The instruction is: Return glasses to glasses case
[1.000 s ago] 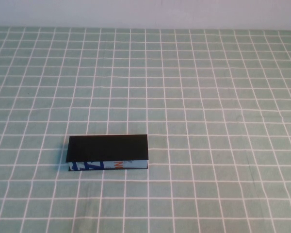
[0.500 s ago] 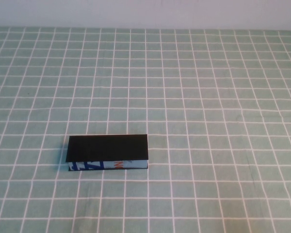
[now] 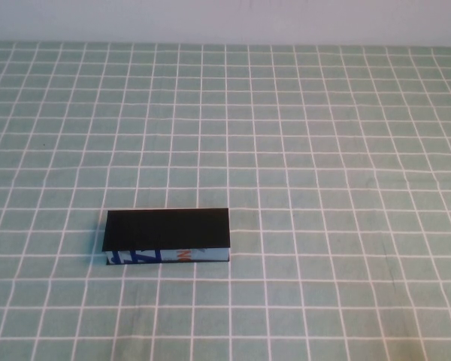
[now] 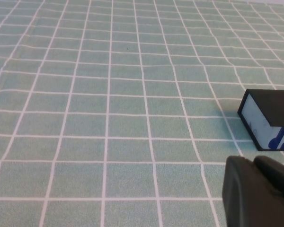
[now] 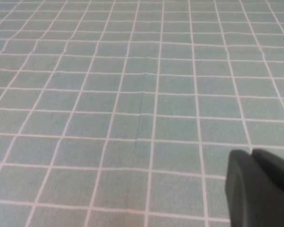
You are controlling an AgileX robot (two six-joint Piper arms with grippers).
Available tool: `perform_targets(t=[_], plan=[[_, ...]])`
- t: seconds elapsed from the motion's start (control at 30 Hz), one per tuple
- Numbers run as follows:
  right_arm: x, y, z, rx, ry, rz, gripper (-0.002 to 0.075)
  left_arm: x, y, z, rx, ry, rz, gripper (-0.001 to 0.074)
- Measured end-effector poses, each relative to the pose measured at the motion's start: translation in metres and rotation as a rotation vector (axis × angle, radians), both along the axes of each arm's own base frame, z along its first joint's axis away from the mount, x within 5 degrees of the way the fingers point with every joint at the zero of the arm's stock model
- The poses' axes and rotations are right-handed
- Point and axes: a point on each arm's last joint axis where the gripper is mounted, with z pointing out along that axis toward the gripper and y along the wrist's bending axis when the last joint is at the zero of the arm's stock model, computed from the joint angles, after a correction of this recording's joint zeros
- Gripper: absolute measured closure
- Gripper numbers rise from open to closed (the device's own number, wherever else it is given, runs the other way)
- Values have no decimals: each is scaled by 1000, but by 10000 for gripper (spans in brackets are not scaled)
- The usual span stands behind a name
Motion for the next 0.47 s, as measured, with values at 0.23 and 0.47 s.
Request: perform_targets(t=[0.23,0.47], plan=[[0,0,0,-17,-3,6,737,0,0,0,4,-1,0,733],[0,0,0,-17,-4,5,737,0,0,0,4,-1,0,734]])
